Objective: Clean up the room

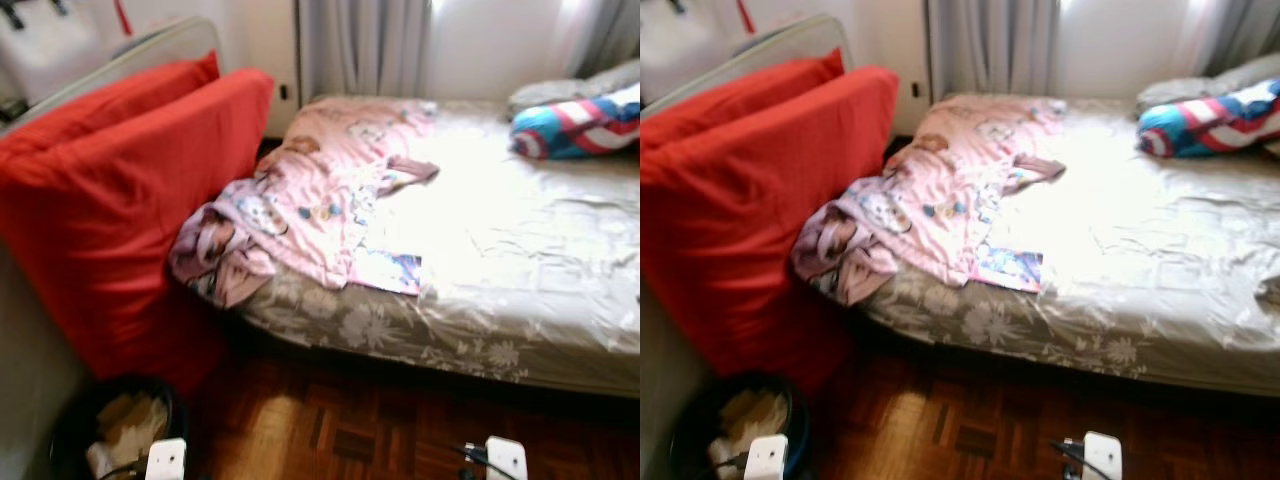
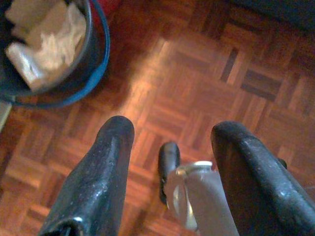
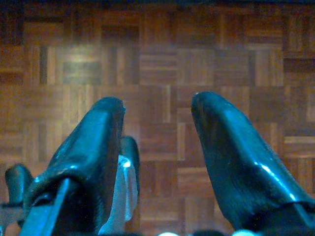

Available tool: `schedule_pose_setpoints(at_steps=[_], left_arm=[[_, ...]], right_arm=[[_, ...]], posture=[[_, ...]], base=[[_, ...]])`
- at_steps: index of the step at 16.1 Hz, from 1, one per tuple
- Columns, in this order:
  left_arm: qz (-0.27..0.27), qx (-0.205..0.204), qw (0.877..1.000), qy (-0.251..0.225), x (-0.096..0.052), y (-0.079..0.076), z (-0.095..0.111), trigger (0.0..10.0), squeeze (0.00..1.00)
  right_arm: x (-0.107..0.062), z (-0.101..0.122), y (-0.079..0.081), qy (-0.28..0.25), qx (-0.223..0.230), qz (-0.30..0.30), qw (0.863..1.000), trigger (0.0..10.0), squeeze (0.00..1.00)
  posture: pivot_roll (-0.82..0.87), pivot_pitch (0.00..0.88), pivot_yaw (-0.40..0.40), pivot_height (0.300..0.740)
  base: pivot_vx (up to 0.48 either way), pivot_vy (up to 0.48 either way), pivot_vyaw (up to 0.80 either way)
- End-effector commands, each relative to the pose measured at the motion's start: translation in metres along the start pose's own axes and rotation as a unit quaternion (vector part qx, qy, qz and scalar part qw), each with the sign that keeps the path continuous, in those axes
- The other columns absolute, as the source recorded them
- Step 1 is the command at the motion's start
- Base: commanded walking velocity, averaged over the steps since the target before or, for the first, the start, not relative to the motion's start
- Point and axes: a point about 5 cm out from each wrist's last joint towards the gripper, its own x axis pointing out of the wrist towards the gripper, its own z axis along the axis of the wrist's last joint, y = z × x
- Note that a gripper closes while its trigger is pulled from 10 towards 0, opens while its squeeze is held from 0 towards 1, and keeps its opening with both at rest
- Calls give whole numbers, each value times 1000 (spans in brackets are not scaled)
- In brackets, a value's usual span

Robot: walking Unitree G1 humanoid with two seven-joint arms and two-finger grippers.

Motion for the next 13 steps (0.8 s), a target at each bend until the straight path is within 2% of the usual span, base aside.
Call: schedule_pose_setpoints(at_steps=[1, 13], left_arm=[[-42, 19, 999, -19, 11, -31, 25, 10000, 0], [-51, 18, 998, -17, 10, -32, 23, 10000, 0]], right_arm=[[0, -6, 29, 28, -10, 83, 996, 10000, 0], [0, -6, 28, 28, -26, 81, 996, 10000, 0]], posture=[[-43, 37, 12, 740], [-47, 22, 12, 740]], base=[[0, 0, 0], [0, 0, 0]])
